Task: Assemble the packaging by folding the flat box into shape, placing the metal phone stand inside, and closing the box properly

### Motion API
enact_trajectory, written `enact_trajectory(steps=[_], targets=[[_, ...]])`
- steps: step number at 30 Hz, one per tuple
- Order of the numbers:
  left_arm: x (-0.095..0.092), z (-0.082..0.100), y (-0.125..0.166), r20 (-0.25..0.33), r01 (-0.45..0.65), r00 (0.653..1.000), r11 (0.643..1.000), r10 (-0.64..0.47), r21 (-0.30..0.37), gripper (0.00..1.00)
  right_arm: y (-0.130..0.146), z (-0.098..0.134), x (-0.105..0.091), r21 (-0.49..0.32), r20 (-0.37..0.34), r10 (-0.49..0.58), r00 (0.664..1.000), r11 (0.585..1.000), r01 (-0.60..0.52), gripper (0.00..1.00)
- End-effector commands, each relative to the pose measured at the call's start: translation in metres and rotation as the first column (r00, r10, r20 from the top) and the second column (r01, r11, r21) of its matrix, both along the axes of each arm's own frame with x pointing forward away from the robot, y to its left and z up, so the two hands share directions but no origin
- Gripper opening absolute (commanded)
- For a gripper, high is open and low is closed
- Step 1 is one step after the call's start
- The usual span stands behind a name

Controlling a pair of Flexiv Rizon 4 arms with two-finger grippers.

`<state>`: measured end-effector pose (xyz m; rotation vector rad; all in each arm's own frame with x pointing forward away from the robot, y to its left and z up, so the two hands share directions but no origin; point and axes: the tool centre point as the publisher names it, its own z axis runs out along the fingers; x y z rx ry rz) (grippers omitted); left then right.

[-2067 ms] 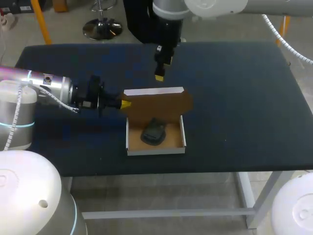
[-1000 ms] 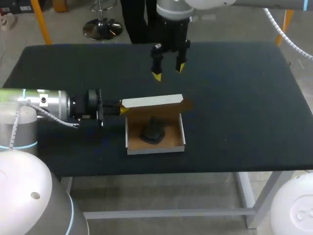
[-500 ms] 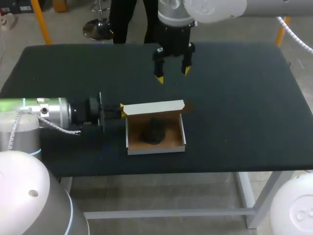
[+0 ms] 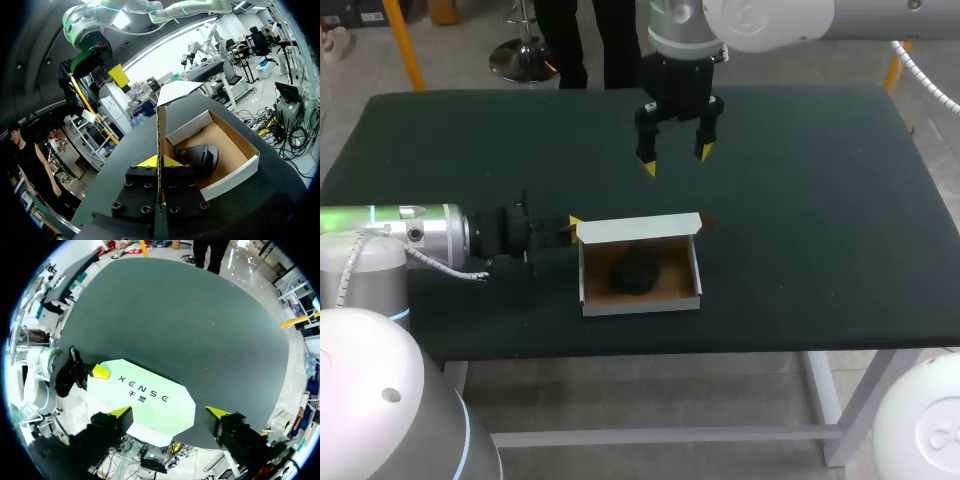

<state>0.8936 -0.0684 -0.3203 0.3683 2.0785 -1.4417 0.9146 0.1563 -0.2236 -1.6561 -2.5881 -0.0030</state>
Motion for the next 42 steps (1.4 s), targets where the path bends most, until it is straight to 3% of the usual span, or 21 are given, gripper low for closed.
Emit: enact_trajectory(steps=[1,5,10,17,30,36,42], targets=[[-0.003,-0.003,0.001,0.013,-0.005,1.000,1.000,0.005,-0.003,0.00,0.002,-0.008,0.004,0.003,-0.124,-0.103,0.987,0.995,0.104,1.00],[-0.003,-0.004,-0.001,0.032,0.003,0.999,1.000,-0.003,0.002,0.00,-0.003,-0.016,-0.006,0.026,-0.227,-0.179,0.957,0.981,0.190,1.00],[-0.005,-0.006,-0.001,0.047,0.008,0.999,1.000,-0.008,0.004,0.00,-0.011,-0.020,-0.015,0.028,-0.282,-0.280,0.918,0.954,0.299,1.00],[-0.008,-0.008,0.002,0.066,0.009,0.998,1.000,-0.009,-0.001,0.00,-0.016,-0.026,-0.030,0.095,-0.375,-0.269,0.887,0.941,0.325,1.00],[-0.013,-0.008,0.001,0.108,0.030,0.994,0.999,-0.031,0.017,0.00,-0.016,-0.027,-0.032,0.099,-0.381,-0.261,0.887,0.942,0.319,1.00],[-0.013,-0.012,0.000,0.132,0.021,0.991,0.999,-0.026,0.039,0.00,-0.016,-0.039,-0.032,-0.023,-0.445,-0.397,0.803,0.901,0.433,1.00],[-0.012,-0.016,-0.001,0.160,0.023,0.987,0.999,-0.031,0.048,0.00,-0.023,-0.049,-0.043,-0.052,-0.485,-0.418,0.768,0.890,0.452,1.00]])
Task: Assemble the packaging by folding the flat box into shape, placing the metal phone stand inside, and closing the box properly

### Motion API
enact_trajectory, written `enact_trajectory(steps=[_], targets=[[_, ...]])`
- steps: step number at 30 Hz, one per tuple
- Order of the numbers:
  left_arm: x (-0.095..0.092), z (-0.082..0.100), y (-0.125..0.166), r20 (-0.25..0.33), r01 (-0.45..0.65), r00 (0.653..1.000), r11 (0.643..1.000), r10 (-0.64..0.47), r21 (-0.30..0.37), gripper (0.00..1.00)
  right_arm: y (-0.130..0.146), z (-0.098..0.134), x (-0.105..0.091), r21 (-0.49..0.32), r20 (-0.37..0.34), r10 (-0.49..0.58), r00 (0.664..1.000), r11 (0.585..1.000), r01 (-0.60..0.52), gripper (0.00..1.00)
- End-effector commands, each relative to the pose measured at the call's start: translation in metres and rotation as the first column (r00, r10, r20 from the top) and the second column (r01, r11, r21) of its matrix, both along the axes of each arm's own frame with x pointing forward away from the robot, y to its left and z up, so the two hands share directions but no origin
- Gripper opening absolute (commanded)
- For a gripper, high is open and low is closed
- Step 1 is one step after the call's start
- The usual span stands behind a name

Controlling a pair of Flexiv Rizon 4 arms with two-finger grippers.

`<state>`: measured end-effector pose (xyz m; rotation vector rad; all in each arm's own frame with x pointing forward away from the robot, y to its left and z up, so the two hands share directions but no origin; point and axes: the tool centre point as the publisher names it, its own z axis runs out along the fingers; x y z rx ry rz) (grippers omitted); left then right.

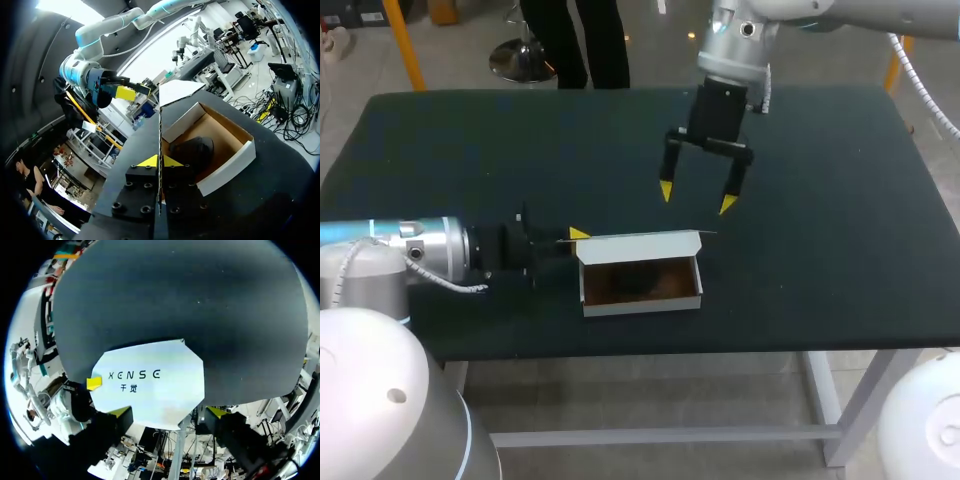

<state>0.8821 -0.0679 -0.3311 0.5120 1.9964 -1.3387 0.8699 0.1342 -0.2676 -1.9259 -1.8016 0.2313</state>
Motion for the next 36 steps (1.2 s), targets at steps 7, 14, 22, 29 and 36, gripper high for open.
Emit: enact_trajectory(steps=[7,14,22,29,36], targets=[[-0.002,-0.006,-0.003,0.032,0.012,0.999,1.000,-0.012,0.005,0.00,-0.004,-0.016,-0.010,0.061,-0.009,0.092,0.996,0.994,-0.091,0.68],[-0.005,-0.011,-0.003,0.042,0.014,0.999,1.000,-0.015,0.010,0.00,-0.008,-0.032,-0.015,0.104,0.010,0.121,0.993,0.987,-0.121,0.48],[-0.007,-0.014,-0.004,0.055,0.011,0.998,1.000,-0.012,0.020,0.00,-0.008,-0.043,-0.015,0.109,0.022,0.138,0.990,0.984,-0.140,0.45],[-0.008,-0.017,-0.006,0.066,0.010,0.998,1.000,-0.011,0.026,0.00,-0.008,-0.052,-0.016,0.102,0.024,0.147,0.989,0.984,-0.148,0.42],[-0.009,-0.021,-0.006,0.079,-0.001,0.997,0.999,-0.002,0.037,0.00,-0.009,-0.058,-0.016,0.106,0.025,0.153,0.988,0.982,-0.155,0.38]])
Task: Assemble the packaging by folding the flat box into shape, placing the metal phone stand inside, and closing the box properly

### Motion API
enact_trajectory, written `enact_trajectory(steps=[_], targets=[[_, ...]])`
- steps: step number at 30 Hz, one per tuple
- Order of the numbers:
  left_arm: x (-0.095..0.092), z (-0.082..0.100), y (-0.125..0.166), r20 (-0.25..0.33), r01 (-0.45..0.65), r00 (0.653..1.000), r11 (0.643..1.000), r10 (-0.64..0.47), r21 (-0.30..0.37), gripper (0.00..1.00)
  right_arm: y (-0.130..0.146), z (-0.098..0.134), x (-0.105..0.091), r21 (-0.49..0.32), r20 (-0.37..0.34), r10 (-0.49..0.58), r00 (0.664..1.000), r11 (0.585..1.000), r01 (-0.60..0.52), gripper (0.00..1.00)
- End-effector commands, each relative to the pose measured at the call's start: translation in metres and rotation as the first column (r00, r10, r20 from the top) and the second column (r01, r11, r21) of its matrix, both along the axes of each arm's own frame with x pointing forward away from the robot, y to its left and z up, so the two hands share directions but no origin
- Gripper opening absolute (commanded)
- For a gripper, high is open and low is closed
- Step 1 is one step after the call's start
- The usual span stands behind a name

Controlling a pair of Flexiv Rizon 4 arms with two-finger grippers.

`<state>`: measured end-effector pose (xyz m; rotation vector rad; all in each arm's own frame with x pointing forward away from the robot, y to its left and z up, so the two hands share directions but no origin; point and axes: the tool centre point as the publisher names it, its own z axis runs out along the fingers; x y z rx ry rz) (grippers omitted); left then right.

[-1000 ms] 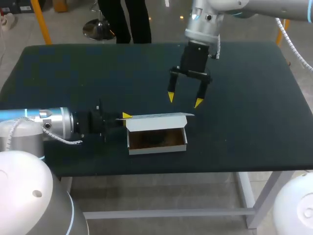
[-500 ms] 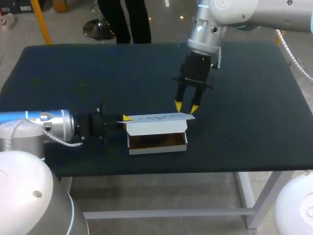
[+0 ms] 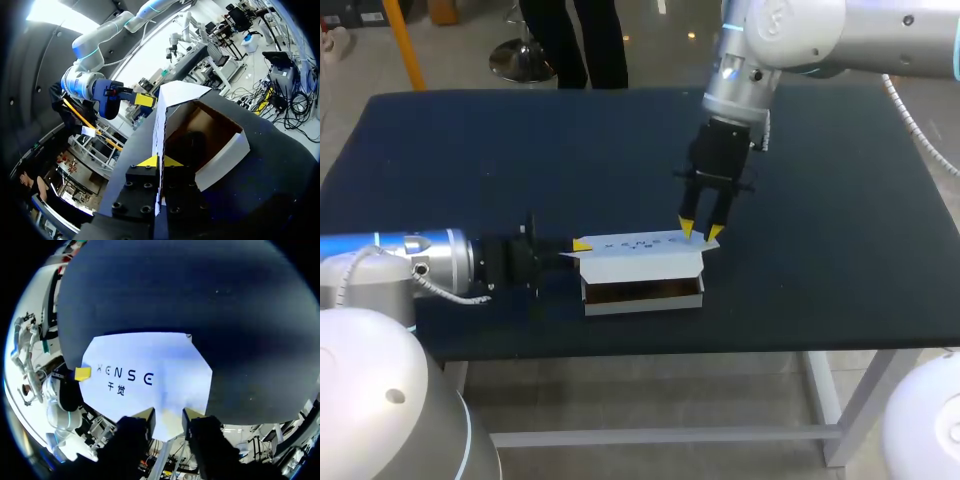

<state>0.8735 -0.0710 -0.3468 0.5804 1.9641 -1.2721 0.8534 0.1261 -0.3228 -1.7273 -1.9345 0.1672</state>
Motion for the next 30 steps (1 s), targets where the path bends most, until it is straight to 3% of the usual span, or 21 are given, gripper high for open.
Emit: enact_trajectory(steps=[1,24,27,30], targets=[[-0.0007,-0.0052,-0.0029,0.007,-0.009,1.000,1.000,0.009,-0.001,0.00,-0.0005,-0.0039,0.0001,0.004,-0.001,0.004,1.000,1.000,-0.004,0.38],[-0.0028,-0.0020,0.0025,0.037,-0.020,0.999,1.000,0.019,0.006,0.00,-0.0019,-0.0113,-0.0067,-0.002,0.008,0.000,1.000,1.000,0.000,0.35],[-0.0028,-0.0020,0.0027,0.039,-0.021,0.999,1.000,0.021,0.005,0.11,-0.0021,-0.0117,-0.0072,-0.002,0.007,0.000,1.000,1.000,0.000,0.35],[-0.0030,-0.0019,0.0031,0.045,-0.023,0.999,1.000,0.023,0.005,0.13,-0.0022,-0.0119,-0.0075,-0.004,0.007,0.000,1.000,1.000,0.000,0.35]])
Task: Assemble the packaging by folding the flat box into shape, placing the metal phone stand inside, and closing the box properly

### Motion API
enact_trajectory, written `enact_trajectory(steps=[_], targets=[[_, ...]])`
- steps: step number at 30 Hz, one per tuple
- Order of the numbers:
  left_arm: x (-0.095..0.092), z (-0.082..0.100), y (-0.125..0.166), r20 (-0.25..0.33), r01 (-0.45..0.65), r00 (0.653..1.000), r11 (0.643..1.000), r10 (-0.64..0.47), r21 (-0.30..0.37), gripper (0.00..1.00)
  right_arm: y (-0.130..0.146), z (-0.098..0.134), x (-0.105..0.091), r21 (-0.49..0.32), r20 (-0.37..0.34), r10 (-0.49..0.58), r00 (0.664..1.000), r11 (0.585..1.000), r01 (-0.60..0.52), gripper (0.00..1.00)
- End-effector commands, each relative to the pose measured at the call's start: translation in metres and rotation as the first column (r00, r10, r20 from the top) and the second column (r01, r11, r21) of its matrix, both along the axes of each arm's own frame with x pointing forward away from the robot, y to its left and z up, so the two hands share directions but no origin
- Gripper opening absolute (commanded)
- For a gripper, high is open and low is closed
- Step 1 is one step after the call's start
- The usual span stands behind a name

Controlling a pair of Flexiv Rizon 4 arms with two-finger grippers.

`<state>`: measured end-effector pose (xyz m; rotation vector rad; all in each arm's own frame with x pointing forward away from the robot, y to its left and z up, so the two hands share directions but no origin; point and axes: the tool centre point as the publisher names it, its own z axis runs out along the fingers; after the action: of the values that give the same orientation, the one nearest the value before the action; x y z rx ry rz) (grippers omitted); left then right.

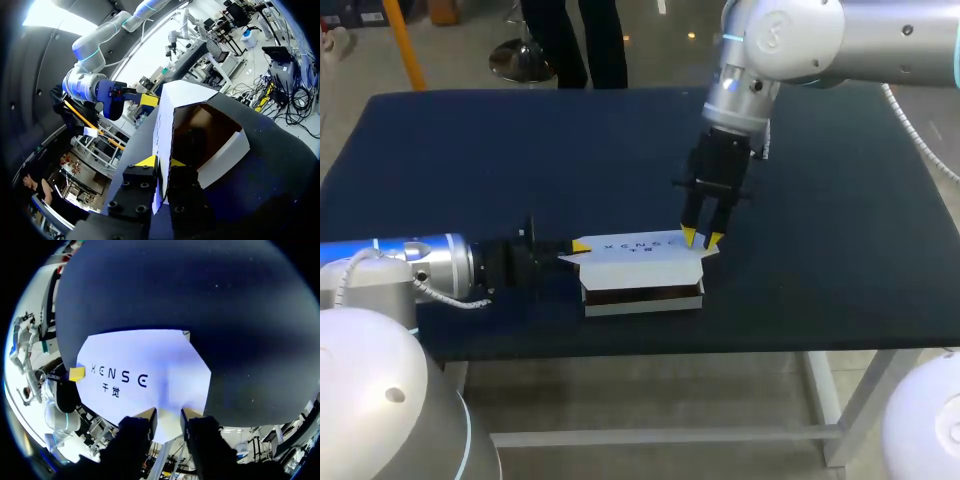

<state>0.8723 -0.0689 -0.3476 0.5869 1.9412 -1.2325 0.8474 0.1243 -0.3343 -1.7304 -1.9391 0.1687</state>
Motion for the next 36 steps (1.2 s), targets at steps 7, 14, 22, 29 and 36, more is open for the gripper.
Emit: enact_trajectory(steps=[7,14,22,29,36], targets=[[-0.005,0.002,0.006,0.023,-0.011,1.000,1.000,0.011,-0.007,0.21,-0.001,0.000,-0.002,-0.001,0.005,-0.001,1.000,1.000,0.001,0.35],[-0.010,0.008,0.015,0.044,-0.032,0.999,0.999,0.032,-0.007,0.25,0.000,0.000,-0.002,-0.001,0.006,0.001,1.000,1.000,-0.001,0.35],[-0.018,0.015,0.035,0.051,-0.087,0.995,0.995,0.085,0.041,0.28,0.001,0.001,-0.002,-0.004,0.011,0.001,1.000,1.000,-0.001,0.35],[-0.029,0.025,0.058,0.037,-0.132,0.991,0.986,0.128,0.100,0.33,0.001,0.000,-0.002,-0.006,0.013,0.001,1.000,1.000,-0.001,0.35],[-0.032,0.044,0.073,-0.093,-0.106,0.988,0.981,0.122,0.163,0.63,0.003,-0.001,-0.002,-0.005,0.016,0.002,1.000,1.000,-0.002,0.35]])
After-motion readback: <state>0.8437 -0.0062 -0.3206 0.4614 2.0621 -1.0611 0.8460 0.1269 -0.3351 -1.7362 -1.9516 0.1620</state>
